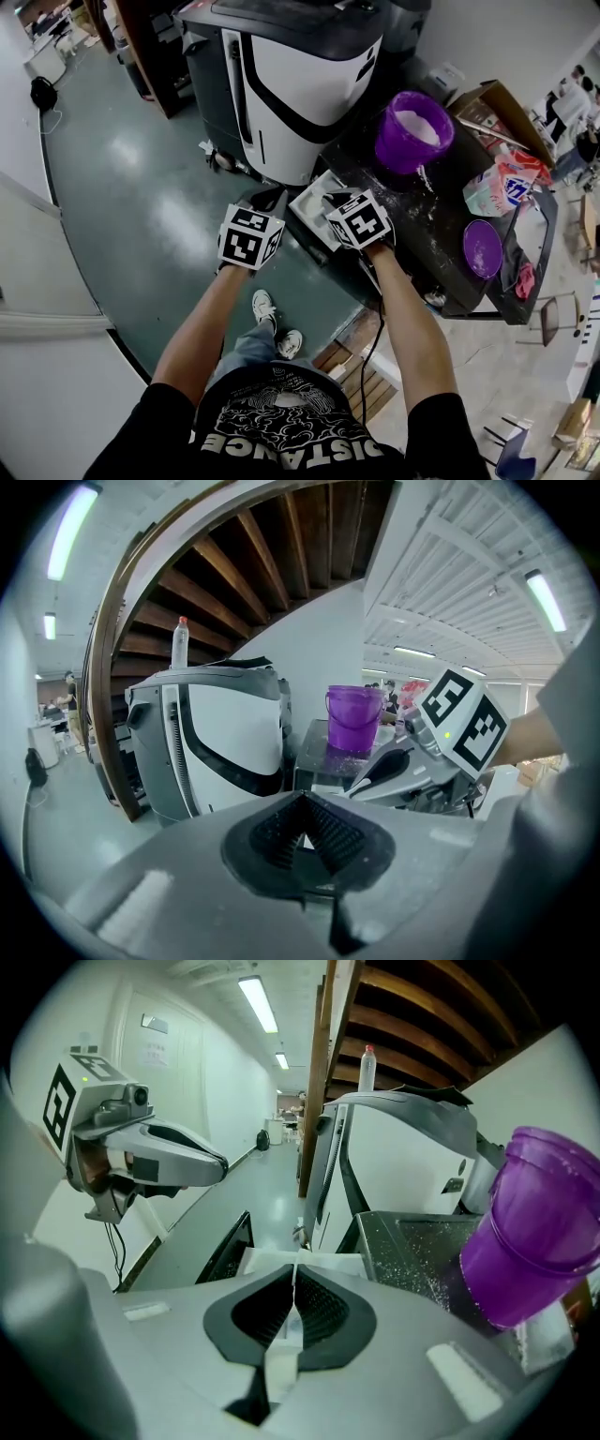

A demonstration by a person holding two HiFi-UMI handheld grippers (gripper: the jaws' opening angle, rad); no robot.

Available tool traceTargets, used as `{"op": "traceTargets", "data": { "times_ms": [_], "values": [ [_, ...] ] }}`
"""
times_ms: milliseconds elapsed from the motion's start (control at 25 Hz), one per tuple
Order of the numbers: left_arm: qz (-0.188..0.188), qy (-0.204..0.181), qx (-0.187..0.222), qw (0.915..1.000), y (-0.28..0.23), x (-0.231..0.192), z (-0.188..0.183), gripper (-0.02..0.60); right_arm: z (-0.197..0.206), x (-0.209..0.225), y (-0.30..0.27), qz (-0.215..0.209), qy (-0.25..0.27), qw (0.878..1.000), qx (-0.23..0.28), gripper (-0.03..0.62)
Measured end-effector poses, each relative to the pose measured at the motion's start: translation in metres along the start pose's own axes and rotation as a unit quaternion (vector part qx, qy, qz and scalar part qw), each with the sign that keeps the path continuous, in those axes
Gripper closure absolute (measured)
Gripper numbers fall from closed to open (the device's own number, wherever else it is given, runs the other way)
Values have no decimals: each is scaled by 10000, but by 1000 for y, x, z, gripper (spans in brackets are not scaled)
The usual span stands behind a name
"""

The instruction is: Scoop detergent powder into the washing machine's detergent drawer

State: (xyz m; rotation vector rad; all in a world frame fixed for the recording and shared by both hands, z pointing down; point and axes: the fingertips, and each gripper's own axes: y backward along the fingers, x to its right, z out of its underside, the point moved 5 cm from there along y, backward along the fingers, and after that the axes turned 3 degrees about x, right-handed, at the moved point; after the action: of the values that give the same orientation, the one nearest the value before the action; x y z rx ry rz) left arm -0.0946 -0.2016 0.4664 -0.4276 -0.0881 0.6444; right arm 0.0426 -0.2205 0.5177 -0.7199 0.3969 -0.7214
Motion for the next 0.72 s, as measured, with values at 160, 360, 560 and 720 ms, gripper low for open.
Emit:
{"op": "traceTargets", "data": {
  "times_ms": [160,360,560,720],
  "values": [
    [-4,2,-16,10000,3,1,0,578,-2,-2,3,3,136,9999,52,560],
    [-17,5,-8,10000,5,1,1,578,-4,-6,3,-25,288,9995,95,560],
    [-27,6,-19,10000,6,2,2,578,-4,-8,4,-7,501,9987,57,560],
    [-24,3,18,10000,8,3,2,578,-5,-11,5,27,760,9971,-19,560]
  ]
}}
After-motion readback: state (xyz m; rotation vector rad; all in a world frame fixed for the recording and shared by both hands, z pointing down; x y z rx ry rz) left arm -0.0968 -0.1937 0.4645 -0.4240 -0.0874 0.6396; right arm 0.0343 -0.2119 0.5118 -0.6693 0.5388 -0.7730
